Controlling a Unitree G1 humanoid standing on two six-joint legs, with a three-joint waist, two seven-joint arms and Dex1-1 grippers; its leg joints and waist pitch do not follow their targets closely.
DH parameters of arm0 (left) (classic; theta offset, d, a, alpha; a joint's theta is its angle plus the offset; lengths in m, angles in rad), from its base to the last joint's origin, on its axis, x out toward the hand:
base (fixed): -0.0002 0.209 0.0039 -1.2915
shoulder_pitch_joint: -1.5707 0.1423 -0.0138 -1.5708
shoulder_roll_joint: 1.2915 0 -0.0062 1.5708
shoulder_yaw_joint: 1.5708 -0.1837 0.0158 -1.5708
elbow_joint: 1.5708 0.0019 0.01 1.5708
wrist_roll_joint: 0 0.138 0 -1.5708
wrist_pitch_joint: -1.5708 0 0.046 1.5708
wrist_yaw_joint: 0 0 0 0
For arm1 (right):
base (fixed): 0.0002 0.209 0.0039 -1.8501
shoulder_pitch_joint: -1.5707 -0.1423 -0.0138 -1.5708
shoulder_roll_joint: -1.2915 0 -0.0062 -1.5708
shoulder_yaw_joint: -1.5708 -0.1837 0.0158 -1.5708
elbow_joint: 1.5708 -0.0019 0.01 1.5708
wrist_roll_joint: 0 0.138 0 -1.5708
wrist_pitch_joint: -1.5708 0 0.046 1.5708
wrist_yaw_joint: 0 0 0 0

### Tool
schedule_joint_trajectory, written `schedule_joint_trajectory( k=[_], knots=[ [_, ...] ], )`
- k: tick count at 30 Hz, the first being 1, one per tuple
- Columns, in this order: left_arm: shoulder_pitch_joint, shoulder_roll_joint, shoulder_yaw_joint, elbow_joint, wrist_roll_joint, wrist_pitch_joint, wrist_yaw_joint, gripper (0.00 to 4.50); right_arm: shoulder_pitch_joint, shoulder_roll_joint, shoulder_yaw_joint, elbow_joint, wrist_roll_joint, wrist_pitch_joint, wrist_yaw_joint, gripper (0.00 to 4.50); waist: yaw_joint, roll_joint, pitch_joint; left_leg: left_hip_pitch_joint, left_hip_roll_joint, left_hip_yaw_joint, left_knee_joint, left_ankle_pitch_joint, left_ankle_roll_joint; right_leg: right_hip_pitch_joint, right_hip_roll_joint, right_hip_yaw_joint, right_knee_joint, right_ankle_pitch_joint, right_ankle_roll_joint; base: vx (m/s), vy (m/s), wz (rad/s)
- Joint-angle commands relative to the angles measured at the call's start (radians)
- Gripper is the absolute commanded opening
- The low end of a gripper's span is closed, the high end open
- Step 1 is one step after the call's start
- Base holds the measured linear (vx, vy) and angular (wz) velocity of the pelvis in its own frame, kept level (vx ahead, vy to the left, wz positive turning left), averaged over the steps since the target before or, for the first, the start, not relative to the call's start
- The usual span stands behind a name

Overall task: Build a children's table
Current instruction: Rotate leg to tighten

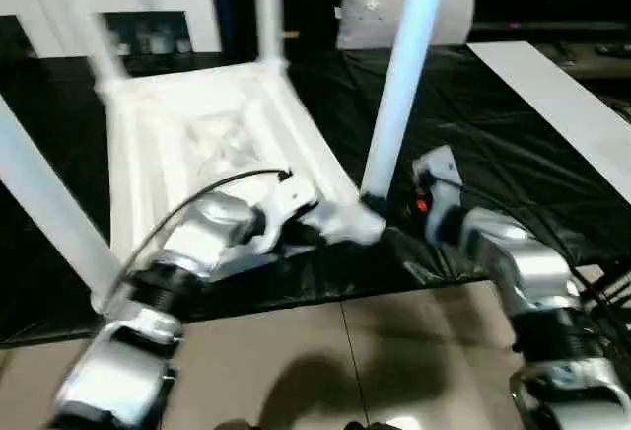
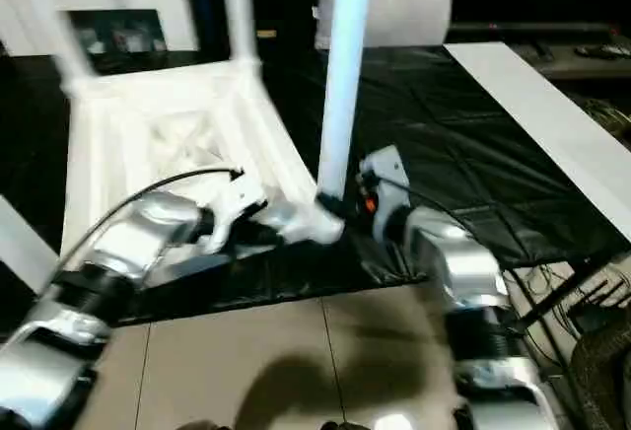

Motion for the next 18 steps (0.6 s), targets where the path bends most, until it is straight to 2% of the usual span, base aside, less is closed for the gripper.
schedule_joint_trajectory(
  k=[1, 2, 3, 4, 5, 6, 8, 9, 10, 11, 14, 15, 16, 17, 18],
  knots=[
    [0.003, -0.06, -0.019, -0.084, -0.043, 0.016, -0.009, 0.0, -0.018, 0.024, 0.024, 0.033, -0.01, -0.04, -0.029, 2.58, 0.011, -0.007, -0.069, 0.002, 0.071, -0.039, -0.069, -0.171, 0.052, 0.054, -0.122, 0.079, -0.104, -0.434, -0.03, 0.0, 0.0, 0.0],
    [0.004, -0.062, -0.021, -0.086, -0.042, 0.017, -0.008, 0.0, -0.017, 0.025, 0.025, 0.033, -0.012, -0.044, -0.029, 2.61, 0.011, -0.007, -0.071, -0.001, 0.074, -0.038, -0.069, -0.138, 0.067, 0.053, -0.12, 0.086, -0.094, -0.37, -0.052, 0.0, 0.0, 0.0],
    [0.004, -0.059, -0.025, -0.084, -0.038, 0.004, -0.008, 0.0, -0.015, 0.023, 0.027, 0.035, -0.015, -0.056, -0.023, 2.69, 0.015, -0.005, -0.075, 0.003, 0.078, -0.035, -0.067, -0.109, 0.079, 0.049, -0.12, 0.093, -0.083, -0.305, -0.084, 0.0, 0.0, 0.0],
    [0.004, -0.059, -0.025, -0.084, -0.038, 0.004, -0.008, 0.0, -0.015, 0.023, 0.027, 0.035, -0.015, -0.056, -0.023, 2.69, 0.015, -0.005, -0.075, 0.003, 0.078, -0.035, -0.067, -0.109, 0.079, 0.049, -0.12, 0.093, -0.083, -0.305, -0.084, 0.055, -0.005, 0.08],
    [0.007, -0.047, -0.034, -0.085, -0.031, -0.015, -0.016, 0.0, -0.01, 0.02, 0.021, 0.026, -0.011, -0.061, -0.017, 2.86, 0.019, -0.007, -0.08, -0.009, 0.076, -0.035, -0.064, -0.054, 0.102, 0.057, -0.119, 0.097, -0.061, -0.196, -0.123, 0.054, -0.014, 0.04],
    [0.01, -0.032, -0.04, -0.088, -0.023, -0.029, -0.024, 0.0, -0.003, 0.012, 0.017, 0.015, -0.004, -0.073, -0.004, 2.96, 0.024, -0.008, -0.083, -0.01, 0.074, -0.033, -0.06, -0.017, 0.122, 0.056, -0.119, 0.1, -0.05, -0.125, -0.139, 0.054, -0.014, 0.04],
    [0.015, -0.019, -0.042, -0.093, -0.018, -0.031, -0.028, 0.0, 0.004, -0.002, 0.013, 0.004, 0.002, -0.086, 0.018, 3.06, 0.031, -0.008, -0.089, -0.015, 0.074, -0.034, -0.054, 0.036, 0.154, 0.058, -0.119, 0.099, -0.034, -0.041, -0.154, 0.0, 0.0, 0.0],
    [0.015, -0.019, -0.042, -0.093, -0.018, -0.031, -0.028, 0.0, 0.004, -0.002, 0.013, 0.004, 0.002, -0.086, 0.018, 3.16, 0.035, -0.001, -0.089, -0.017, 0.074, -0.034, -0.053, 0.044, 0.163, 0.057, -0.119, 0.099, -0.033, -0.024, -0.159, 0.0, 0.0, 0.0],
    [0.016, -0.01, -0.042, -0.088, -0.017, -0.038, -0.032, 0.0, 0.009, -0.017, 0.012, 0.0, 0.008, -0.096, 0.042, 3.29, 0.036, -0.003, -0.086, -0.016, 0.075, -0.032, -0.053, 0.038, 0.169, 0.054, -0.118, 0.098, -0.037, -0.026, -0.16, 0.0, 0.0, 0.0],
    [0.017, 0.014, -0.047, -0.076, -0.012, -0.06, -0.051, 0.0, 0.023, -0.06, 0.019, -0.012, 0.028, -0.121, 0.128, 3.41, 0.041, -0.002, -0.082, -0.014, 0.072, -0.031, -0.055, -0.012, 0.166, 0.055, -0.117, 0.094, -0.047, -0.09, -0.146, 0.0, 0.0, 0.0],
    [0.019, 0.031, -0.054, -0.074, -0.007, -0.072, -0.067, 0.0, 0.033, -0.089, 0.028, -0.022, 0.039, -0.134, 0.186, 3.58, 0.044, -0.002, -0.076, -0.011, 0.077, -0.032, -0.059, -0.062, 0.14, 0.054, -0.115, 0.093, -0.06, -0.196, -0.114, 0.0, 0.0, 0.0],
    [0.018, 0.067, -0.077, -0.056, 0.002, -0.132, -0.12, 0.0, 0.046, -0.147, 0.047, -0.031, 0.04, -0.158, 0.284, 3.66, 0.044, -0.003, -0.076, -0.011, 0.077, -0.033, -0.06, -0.077, 0.133, 0.054, -0.114, 0.092, -0.063, -0.218, -0.107, 0.0, 0.0, 0.0],
    [0.018, 0.067, -0.077, -0.056, 0.002, -0.132, -0.12, 0.0, 0.046, -0.147, 0.047, -0.031, 0.04, -0.158, 0.284, 3.66, 0.044, -0.003, -0.076, -0.011, 0.077, -0.033, -0.06, -0.077, 0.133, 0.054, -0.114, 0.092, -0.063, -0.218, -0.107, 0.0, 0.0, 0.0],
    [0.018, 0.107, -0.103, -0.04, 0.007, -0.203, -0.192, 0.0, 0.056, -0.214, 0.071, -0.037, 0.038, -0.176, 0.388, 3.75, 0.048, -0.002, -0.074, -0.008, 0.075, -0.032, -0.06, -0.098, 0.126, 0.053, -0.114, 0.094, -0.068, -0.247, -0.095, 0.0, 0.0, 0.0],
    [0.016, 0.126, -0.116, -0.033, 0.011, -0.232, -0.224, 0.0, 0.058, -0.242, 0.081, -0.037, 0.04, -0.18, 0.436, 3.89, 0.049, -0.003, -0.075, -0.008, 0.076, -0.031, -0.06, -0.106, 0.126, 0.055, -0.114, 0.095, -0.07, -0.256, -0.088, 0.0, 0.0, 0.0]
  ],
)
